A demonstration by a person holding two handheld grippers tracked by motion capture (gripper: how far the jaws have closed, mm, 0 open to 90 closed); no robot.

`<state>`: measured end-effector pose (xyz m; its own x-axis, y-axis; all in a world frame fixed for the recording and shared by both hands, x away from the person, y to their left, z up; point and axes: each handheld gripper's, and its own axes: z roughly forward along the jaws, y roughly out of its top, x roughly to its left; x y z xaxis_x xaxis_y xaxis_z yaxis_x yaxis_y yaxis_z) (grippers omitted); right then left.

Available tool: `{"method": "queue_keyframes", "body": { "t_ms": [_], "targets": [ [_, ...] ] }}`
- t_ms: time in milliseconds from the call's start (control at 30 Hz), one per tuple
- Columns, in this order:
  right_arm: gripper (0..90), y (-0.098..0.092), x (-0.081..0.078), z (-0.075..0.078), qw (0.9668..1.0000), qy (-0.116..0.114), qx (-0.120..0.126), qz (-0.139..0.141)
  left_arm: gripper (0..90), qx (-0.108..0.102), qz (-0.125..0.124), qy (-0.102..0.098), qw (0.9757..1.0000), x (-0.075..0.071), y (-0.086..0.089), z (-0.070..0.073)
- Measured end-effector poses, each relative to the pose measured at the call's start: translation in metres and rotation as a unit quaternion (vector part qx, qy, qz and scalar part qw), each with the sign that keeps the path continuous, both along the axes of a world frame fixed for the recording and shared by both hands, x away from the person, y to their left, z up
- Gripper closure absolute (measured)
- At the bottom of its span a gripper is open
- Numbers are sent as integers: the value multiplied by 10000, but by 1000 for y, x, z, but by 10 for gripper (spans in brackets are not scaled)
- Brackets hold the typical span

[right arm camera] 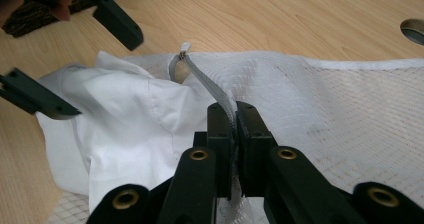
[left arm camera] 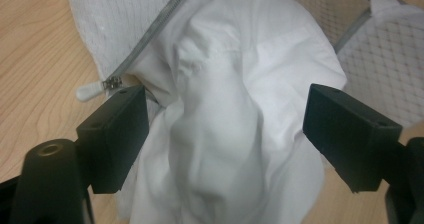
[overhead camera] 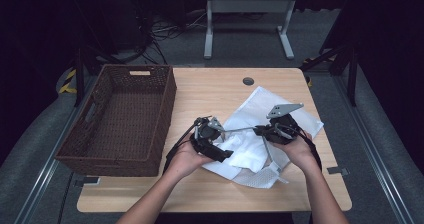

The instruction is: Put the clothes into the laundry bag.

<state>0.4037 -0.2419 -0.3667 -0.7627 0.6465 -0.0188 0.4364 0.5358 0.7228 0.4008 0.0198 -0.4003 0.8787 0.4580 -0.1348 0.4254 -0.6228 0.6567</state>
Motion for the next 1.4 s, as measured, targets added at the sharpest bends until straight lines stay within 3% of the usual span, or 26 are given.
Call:
{"method": "queue_keyframes", "body": {
  "t_ms": [300,467,633,767,833,867,1100,1300,1400],
  "targets": [
    [861,0,0,0,10000,-9,-7,3,102,88,-161,247,9995,-12,23,-21],
    [861,0,0,0,10000,-19,-10,18,65,258,-206,267,9991,-18,24,-36],
    [861,1,0,-1,10000,-12,-51,32,99,481,-212,274,9982,-19,18,-43],
    [862,1,1,-1,10000,-1,-52,46,217,576,-146,240,9979,-18,18,-46],
    [862,2,0,-2,10000,-1,-62,43,332,570,-142,209,9981,-18,19,-46],
    [862,2,0,-2,10000,-1,-62,43,332,547,-100,170,9983,-18,20,-46],
    [862,4,0,-2,10000,17,-80,50,658,579,-31,149,9982,-16,25,-45],
    [863,5,1,-3,9999,16,-100,77,765,655,-81,179,9977,-17,24,-39],
    [864,5,0,-3,9999,27,-98,76,786,495,-37,204,9986,-18,24,-35]
  ]
}}
